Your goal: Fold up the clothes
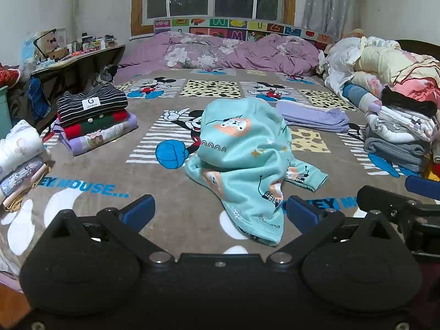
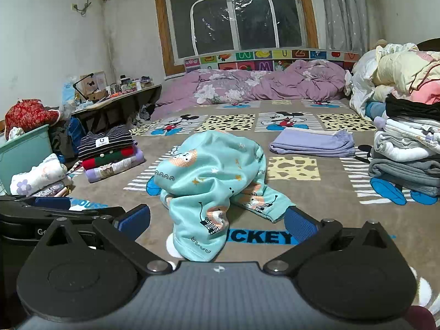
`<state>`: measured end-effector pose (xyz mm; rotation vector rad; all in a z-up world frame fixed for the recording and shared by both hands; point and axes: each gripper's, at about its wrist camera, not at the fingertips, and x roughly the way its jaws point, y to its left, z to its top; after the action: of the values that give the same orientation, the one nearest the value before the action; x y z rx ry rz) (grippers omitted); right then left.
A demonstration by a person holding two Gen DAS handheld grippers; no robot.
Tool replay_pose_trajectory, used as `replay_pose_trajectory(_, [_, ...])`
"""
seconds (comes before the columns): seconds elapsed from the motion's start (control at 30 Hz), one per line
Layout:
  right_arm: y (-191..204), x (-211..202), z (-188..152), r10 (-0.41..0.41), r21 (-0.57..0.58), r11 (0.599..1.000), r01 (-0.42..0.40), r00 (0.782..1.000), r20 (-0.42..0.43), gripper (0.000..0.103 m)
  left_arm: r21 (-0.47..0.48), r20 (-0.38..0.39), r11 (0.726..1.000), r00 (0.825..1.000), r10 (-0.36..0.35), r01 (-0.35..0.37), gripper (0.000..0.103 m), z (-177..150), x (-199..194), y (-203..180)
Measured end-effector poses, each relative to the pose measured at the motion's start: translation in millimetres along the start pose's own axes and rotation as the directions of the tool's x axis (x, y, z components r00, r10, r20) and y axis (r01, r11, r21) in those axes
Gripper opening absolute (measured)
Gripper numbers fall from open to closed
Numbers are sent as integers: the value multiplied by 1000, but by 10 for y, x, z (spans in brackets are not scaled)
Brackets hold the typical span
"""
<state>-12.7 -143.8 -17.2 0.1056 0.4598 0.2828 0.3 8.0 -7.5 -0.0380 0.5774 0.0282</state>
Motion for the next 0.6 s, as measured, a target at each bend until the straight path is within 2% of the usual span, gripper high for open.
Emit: replay_pose_trajectory(0.6, [-108,129,21,71,27,997,-72,996,48,103,-18,-57,1000,998,-6,5,103,41,283,47])
